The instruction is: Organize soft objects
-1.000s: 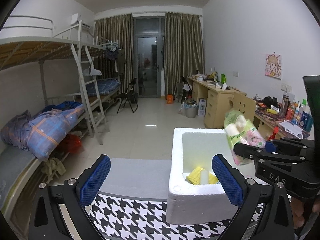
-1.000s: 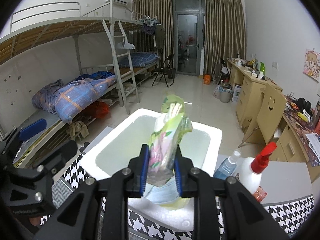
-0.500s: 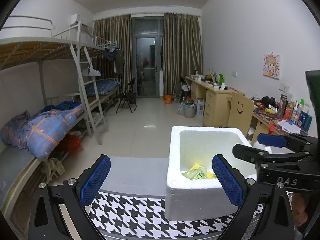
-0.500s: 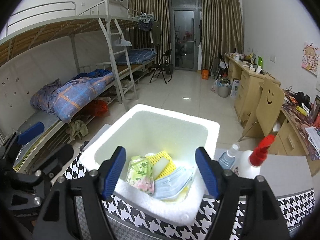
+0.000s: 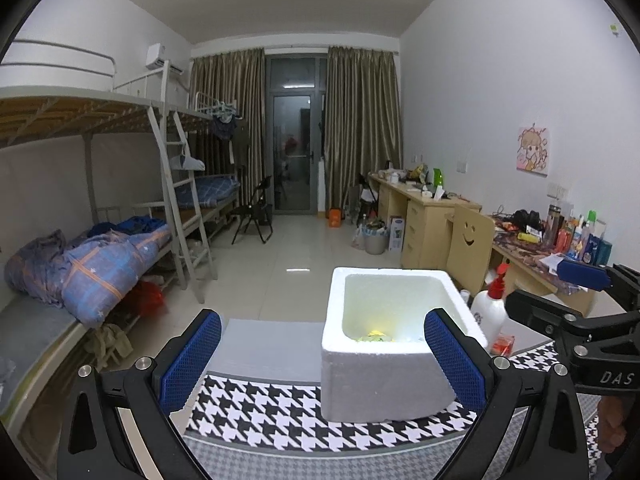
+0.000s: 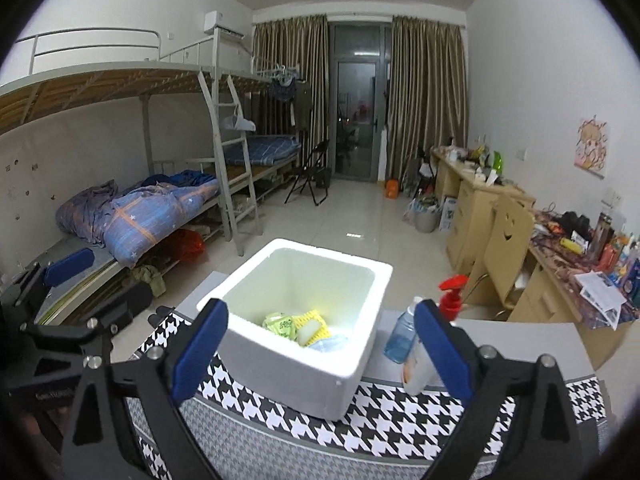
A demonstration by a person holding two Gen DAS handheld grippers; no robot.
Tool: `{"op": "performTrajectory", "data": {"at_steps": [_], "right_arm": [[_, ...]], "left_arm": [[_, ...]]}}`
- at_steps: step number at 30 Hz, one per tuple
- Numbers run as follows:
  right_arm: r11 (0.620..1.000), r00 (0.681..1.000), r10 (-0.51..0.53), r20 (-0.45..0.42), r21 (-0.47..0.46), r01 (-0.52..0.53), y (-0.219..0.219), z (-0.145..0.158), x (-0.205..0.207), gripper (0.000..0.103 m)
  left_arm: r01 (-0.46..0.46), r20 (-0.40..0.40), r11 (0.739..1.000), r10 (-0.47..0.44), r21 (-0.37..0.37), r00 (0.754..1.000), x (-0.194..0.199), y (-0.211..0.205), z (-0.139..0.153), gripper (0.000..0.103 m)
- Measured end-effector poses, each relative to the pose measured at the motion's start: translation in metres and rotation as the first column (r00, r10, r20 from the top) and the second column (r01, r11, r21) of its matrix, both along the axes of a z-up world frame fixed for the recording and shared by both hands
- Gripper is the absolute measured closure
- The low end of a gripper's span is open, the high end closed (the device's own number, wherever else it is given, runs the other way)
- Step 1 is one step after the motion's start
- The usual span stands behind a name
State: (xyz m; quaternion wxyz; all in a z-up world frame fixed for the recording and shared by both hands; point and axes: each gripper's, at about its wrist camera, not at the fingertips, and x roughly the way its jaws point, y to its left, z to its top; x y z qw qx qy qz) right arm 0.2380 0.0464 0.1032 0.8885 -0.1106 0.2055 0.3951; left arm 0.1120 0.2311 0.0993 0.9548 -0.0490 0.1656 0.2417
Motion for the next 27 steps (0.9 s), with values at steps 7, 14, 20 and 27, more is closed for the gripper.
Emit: {"op": "performTrajectory", "data": {"at_steps": [7,14,20,27], "right_arm": [[0.999,0.999,-0.002,0.033,0.036,0.001,-0.035,0.01,-0.038,0.006],[0.998,0.998,-0.005,0.061,0.069,0.0,-0.069,0.013,-0.071,0.006],[0.994,0.998,0.004,0.066,0.108,-0.011,-0.092,0.007,-0.087,0.005],[0.993,0.992,-0.018,0.124,0.119,0.003,-0.111,-0.006,-0.11,0.001]], "left_arm": [[0.016,0.031,1.0,-0.017,0.025,0.999,-0.035,-0.025,0.009,0.001],[0.054,0.067,0.997,-0.058,0.061,0.996,-0.068,-0.056,0.014,0.001],[0.073,0.087,0.994,-0.08,0.078,0.993,-0.084,-0.077,0.011,0.001],[0.079,0.117,0.994,-0.088,0.076,0.989,-0.103,-0.093,0.001,0.001]]}}
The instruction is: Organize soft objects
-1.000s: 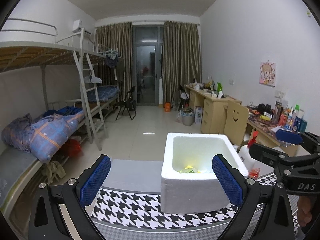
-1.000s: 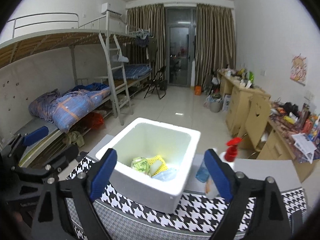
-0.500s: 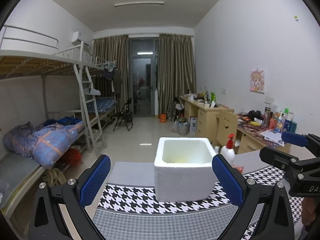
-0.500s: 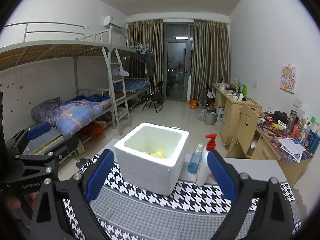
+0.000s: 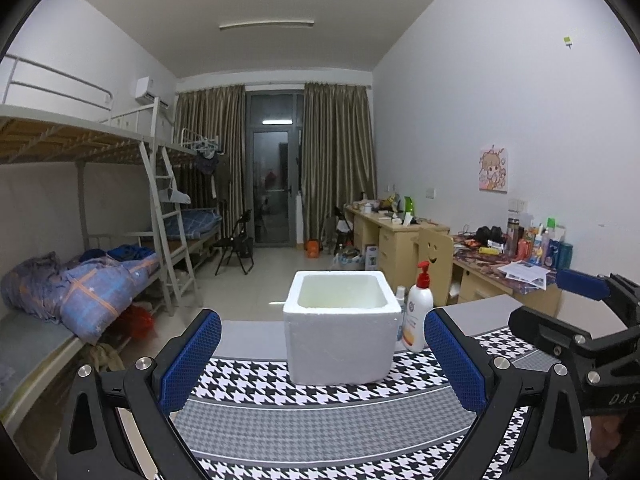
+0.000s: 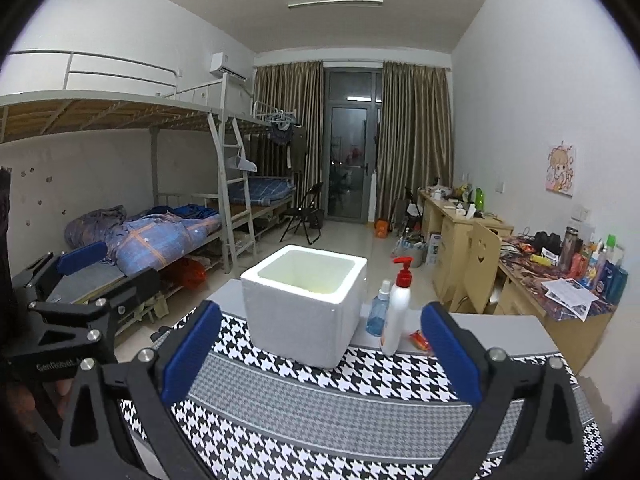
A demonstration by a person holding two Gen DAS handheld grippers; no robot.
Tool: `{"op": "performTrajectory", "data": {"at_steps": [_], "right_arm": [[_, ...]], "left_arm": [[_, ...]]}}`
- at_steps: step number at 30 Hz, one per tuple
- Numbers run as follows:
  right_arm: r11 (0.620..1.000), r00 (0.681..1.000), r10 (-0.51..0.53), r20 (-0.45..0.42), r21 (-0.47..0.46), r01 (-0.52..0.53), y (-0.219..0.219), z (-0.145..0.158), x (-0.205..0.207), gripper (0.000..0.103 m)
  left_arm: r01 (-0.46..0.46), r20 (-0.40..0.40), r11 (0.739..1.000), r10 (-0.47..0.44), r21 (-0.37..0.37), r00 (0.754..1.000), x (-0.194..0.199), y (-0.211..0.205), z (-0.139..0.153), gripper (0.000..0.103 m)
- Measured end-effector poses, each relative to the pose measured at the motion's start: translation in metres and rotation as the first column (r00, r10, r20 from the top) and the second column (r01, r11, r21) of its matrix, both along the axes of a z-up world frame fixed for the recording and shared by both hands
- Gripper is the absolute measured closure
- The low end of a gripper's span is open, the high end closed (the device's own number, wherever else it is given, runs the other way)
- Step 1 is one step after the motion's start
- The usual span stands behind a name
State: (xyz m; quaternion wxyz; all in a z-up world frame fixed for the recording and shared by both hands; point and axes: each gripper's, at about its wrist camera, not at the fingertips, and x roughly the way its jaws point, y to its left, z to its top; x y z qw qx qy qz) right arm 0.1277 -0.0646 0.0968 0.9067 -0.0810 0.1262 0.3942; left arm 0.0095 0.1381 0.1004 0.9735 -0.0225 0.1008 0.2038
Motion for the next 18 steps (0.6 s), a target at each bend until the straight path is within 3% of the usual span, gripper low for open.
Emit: {"op": "performTrajectory", "data": {"at_steps": [6,18], "right_arm": [[1.0,1.0,0.009,-0.016,0.018,-0.008,-0.011,-0.014,-0.011,0.001],[0.995,0.998,-0.069,-0.003,0.079,0.069,-0.032,-0.051,-0.022,0.001]], "left_arm": [[-0.03,0.014,0.999,0.029,0.037,0.999,-0.013,-0.014,-0.016,0.001],[0.001,0.01,1.0,-0.001,0.017,1.0,-0.024,-0.023,-0.051,0.001]]}}
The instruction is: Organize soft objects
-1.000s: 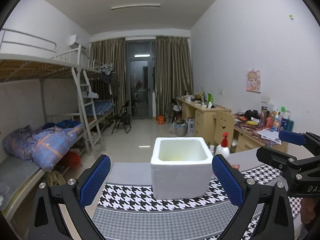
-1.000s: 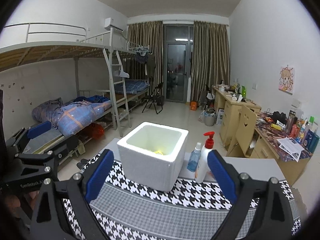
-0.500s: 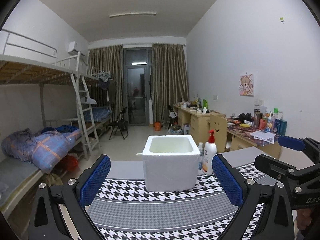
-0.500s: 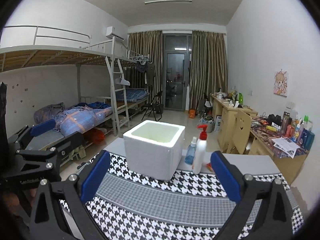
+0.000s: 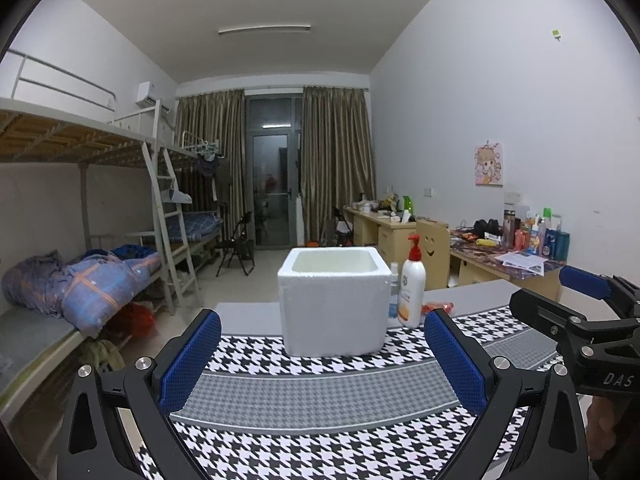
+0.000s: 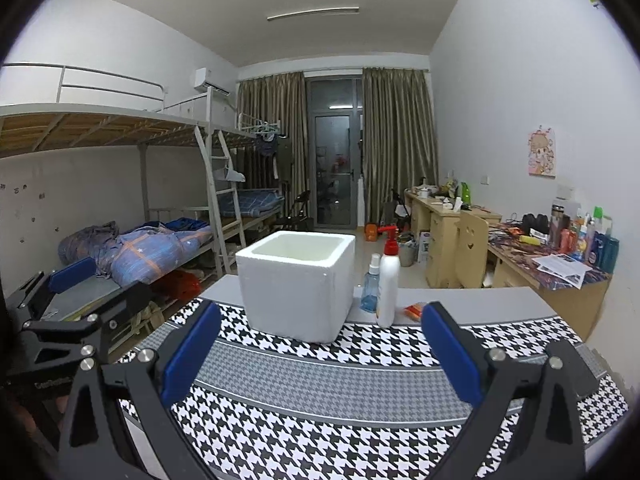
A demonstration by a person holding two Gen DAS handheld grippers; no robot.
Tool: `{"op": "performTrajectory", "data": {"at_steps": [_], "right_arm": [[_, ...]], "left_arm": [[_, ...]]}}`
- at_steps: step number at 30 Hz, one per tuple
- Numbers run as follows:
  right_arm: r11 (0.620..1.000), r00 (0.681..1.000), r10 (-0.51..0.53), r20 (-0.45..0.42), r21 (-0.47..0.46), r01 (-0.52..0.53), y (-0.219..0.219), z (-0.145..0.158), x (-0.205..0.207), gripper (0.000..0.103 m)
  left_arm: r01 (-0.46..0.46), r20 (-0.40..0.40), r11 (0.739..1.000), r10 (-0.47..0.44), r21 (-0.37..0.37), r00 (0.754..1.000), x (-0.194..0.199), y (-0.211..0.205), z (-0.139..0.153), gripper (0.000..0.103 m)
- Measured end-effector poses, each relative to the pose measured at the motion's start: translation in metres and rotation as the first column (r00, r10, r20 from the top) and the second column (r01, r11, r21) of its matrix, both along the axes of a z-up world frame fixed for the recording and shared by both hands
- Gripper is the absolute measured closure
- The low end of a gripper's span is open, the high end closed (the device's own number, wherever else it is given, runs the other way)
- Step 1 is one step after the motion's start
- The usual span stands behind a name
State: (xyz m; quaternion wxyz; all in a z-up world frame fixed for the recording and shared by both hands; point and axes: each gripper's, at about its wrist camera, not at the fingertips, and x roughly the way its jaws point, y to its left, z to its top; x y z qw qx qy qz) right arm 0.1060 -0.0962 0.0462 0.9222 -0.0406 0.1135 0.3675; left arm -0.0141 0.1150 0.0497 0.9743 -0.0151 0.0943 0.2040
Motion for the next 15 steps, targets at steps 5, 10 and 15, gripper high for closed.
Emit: {"op": "performTrajectory", "data": {"at_steps": [5,10,15], "right_arm": [[1.0,1.0,-0.016,0.027,-0.002,0.016,-0.002,-0.01,-0.007,0.001],[0.999,0.999,-0.031,0.036,-0.008,0.031,-0.006,-0.022,-0.013,0.001],[0.999,0.998,-0.046,0.041,-0.004,0.046,-0.013,-0.03,-0.013,0.001]], "left_arm": [[0.015,-0.003,1.0,-0.014,0.006,1.0,-0.001,-0.003,-0.012,0.001],[0.016,-0.004,1.0,-0.016,-0.015,1.0,-0.004,-0.002,-0.021,0.001],[0.004,-0.019,1.0,-0.005,-0.031,1.0,-0.005,0.002,-0.03,0.001]]}}
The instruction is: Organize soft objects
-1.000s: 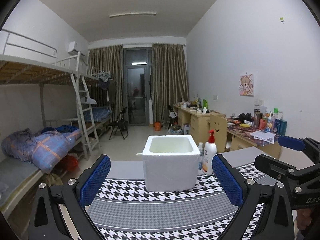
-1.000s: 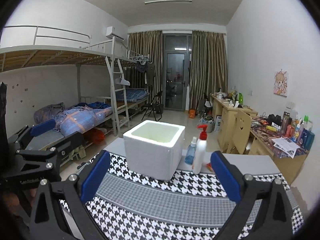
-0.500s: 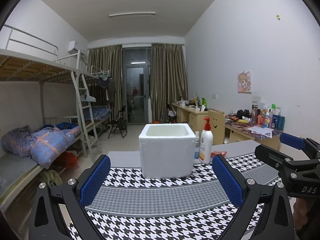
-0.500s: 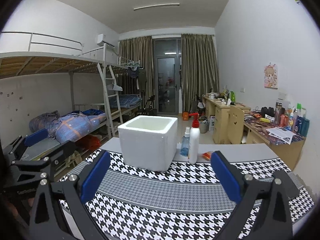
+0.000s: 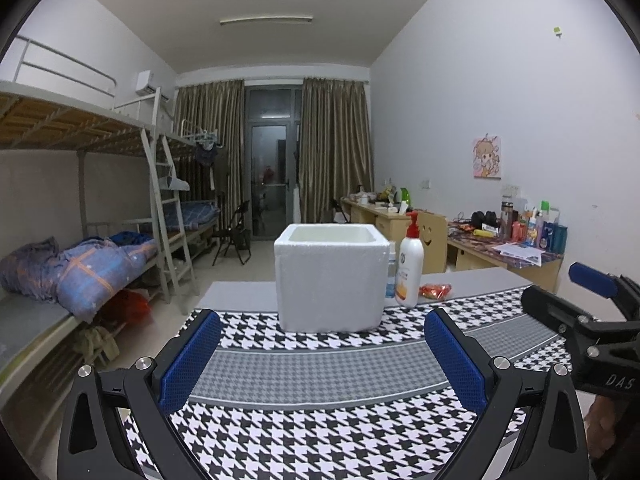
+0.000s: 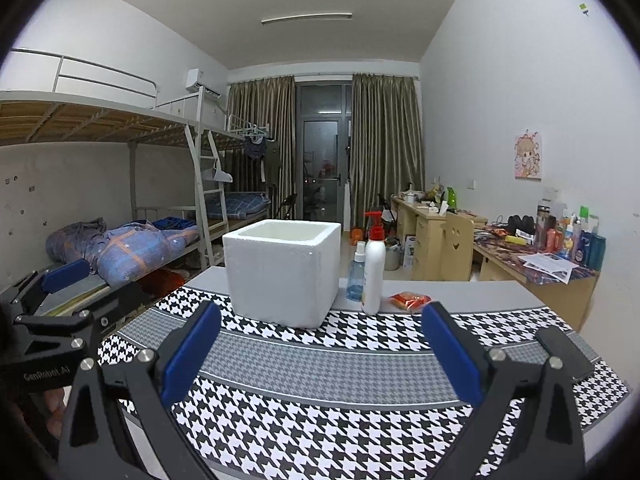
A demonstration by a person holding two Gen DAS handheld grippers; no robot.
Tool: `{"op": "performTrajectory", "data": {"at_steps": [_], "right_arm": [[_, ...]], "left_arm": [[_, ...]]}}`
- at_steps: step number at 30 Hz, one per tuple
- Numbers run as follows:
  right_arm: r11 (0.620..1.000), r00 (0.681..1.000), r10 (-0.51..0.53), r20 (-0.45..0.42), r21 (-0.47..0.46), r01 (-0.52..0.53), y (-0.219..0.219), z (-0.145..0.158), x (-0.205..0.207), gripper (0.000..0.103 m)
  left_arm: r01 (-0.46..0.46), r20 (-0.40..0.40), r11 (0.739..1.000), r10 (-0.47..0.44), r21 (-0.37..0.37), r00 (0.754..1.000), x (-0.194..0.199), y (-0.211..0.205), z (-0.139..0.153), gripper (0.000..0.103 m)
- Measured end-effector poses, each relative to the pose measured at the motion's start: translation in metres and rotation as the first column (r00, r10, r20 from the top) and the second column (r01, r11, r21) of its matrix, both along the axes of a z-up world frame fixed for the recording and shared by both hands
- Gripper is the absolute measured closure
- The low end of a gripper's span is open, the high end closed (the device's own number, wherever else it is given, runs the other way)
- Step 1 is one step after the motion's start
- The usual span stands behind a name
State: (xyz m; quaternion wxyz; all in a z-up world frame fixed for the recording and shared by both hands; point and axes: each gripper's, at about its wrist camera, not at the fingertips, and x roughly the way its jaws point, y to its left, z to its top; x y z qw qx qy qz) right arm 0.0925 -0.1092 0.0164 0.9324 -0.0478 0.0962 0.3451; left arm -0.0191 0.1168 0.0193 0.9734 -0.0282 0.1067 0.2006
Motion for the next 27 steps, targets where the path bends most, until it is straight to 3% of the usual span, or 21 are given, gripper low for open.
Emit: {"op": "performTrajectory", "data": {"at_steps": [11,27], "right_arm": [[1.0,0.998,0.014,-0.062,0.01,-0.013,-0.008,-0.015,0.007,0.001],[1.0,0.999,-0.002,-0.047,-0.008,0.001,-0.01,-0.019,0.003,0.001]], "left_arm": [[0.015,-0.003,1.0,-0.015,-0.007,1.0,-0.004,-0.004,-0.014,0.001],[0.011,-0.014,1.0,-0.011,-0.011,1.0,-0.005,-0.005,-0.018,0.001]]}}
